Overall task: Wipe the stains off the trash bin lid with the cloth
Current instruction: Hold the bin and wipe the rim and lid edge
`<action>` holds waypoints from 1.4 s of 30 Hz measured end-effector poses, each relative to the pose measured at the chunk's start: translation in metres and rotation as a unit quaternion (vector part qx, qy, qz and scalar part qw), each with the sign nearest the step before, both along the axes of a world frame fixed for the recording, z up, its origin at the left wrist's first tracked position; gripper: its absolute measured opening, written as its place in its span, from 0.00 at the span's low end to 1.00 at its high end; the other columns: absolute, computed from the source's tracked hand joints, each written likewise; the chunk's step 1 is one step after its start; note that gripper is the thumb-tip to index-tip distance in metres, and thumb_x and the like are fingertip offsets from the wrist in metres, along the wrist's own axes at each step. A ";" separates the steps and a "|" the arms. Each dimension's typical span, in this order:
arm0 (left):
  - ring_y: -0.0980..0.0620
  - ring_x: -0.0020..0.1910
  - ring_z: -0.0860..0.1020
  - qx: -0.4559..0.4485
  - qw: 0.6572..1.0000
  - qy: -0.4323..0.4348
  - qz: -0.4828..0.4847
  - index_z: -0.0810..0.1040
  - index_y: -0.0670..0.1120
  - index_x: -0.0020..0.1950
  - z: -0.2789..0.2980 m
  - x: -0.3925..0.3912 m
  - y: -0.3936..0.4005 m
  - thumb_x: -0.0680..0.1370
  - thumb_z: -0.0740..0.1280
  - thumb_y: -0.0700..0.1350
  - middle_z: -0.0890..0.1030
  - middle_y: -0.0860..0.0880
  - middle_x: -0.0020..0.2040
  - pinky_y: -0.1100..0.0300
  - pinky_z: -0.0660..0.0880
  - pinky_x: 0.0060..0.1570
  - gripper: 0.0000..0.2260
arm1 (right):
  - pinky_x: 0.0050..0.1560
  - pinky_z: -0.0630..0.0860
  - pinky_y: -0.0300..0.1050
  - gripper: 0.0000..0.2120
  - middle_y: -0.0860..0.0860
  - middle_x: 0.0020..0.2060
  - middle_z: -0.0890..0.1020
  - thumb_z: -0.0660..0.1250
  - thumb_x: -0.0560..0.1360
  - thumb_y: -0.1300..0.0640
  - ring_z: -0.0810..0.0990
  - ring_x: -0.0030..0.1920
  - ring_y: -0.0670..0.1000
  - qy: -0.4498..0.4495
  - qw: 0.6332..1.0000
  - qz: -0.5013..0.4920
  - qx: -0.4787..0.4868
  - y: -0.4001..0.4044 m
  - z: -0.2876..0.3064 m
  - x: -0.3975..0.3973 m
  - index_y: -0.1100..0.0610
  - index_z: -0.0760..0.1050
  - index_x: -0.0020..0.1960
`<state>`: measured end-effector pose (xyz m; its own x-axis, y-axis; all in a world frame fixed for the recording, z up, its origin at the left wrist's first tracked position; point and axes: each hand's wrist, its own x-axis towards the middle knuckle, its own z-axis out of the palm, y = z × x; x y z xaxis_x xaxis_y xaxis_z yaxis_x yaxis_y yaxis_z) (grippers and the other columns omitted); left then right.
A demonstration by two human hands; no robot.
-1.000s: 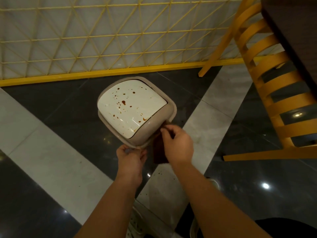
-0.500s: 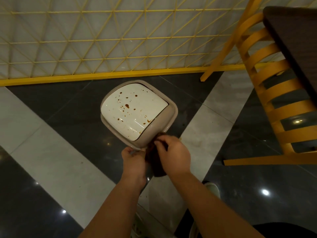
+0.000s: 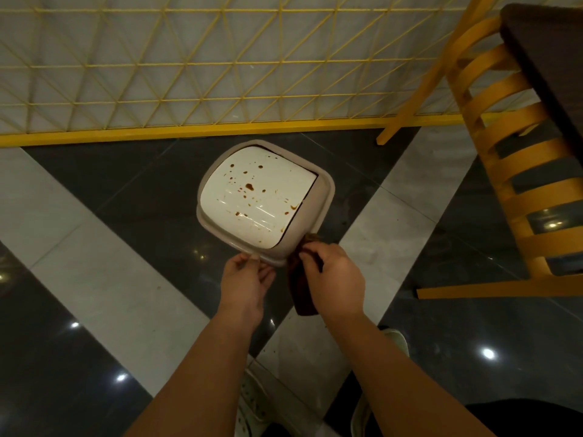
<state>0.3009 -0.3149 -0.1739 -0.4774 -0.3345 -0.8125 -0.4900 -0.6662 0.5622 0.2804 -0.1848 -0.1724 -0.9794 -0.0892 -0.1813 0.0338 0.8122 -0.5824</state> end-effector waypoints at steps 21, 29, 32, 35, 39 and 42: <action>0.47 0.53 0.80 -0.071 0.993 -0.015 -0.089 0.73 0.43 0.62 -0.005 0.005 -0.005 0.80 0.62 0.42 0.81 0.42 0.54 0.55 0.76 0.51 0.10 | 0.32 0.80 0.42 0.17 0.48 0.40 0.84 0.55 0.75 0.47 0.81 0.32 0.49 0.079 0.993 0.079 0.049 -0.009 -0.001 0.022 0.48 0.82 0.50; 0.47 0.53 0.81 -0.078 0.994 -0.002 -0.077 0.72 0.45 0.64 -0.005 0.005 -0.003 0.81 0.61 0.42 0.81 0.43 0.56 0.56 0.72 0.49 0.11 | 0.38 0.79 0.41 0.08 0.49 0.45 0.84 0.69 0.75 0.54 0.83 0.37 0.50 0.076 0.996 0.031 0.029 -0.007 -0.001 0.012 0.51 0.82 0.52; 0.49 0.52 0.81 -0.075 0.994 -0.002 -0.082 0.72 0.47 0.62 -0.006 0.005 -0.007 0.81 0.61 0.42 0.83 0.45 0.52 0.52 0.74 0.51 0.10 | 0.40 0.79 0.41 0.08 0.49 0.46 0.84 0.68 0.75 0.53 0.83 0.38 0.50 0.060 0.996 0.049 0.033 -0.006 -0.004 0.018 0.50 0.82 0.53; 0.48 0.51 0.82 -0.075 0.995 -0.009 -0.065 0.72 0.46 0.63 -0.009 0.006 -0.022 0.80 0.62 0.42 0.84 0.45 0.51 0.50 0.75 0.51 0.12 | 0.43 0.79 0.41 0.10 0.49 0.48 0.83 0.64 0.77 0.51 0.82 0.41 0.50 0.064 0.992 0.106 0.038 -0.005 -0.002 0.015 0.49 0.81 0.55; 0.45 0.53 0.82 -0.094 0.994 -0.021 0.052 0.73 0.47 0.66 -0.013 0.016 -0.046 0.79 0.65 0.45 0.81 0.44 0.57 0.52 0.78 0.46 0.16 | 0.43 0.74 0.36 0.10 0.49 0.48 0.82 0.63 0.78 0.51 0.80 0.42 0.48 0.054 0.998 0.020 -0.001 0.001 0.000 0.004 0.48 0.80 0.56; 0.45 0.55 0.81 -0.082 0.992 -0.013 0.093 0.73 0.46 0.67 -0.016 0.020 -0.040 0.78 0.65 0.42 0.80 0.44 0.59 0.52 0.79 0.48 0.17 | 0.44 0.69 0.31 0.11 0.47 0.50 0.82 0.63 0.78 0.49 0.80 0.44 0.46 0.064 0.998 0.012 -0.019 -0.006 -0.002 0.006 0.47 0.79 0.57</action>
<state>0.3213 -0.3548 -0.1897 -0.3745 -0.5433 -0.7514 -0.3825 -0.6477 0.6590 0.2863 -0.1912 -0.1743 -0.9918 -0.1170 -0.0508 -0.0618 0.7892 -0.6110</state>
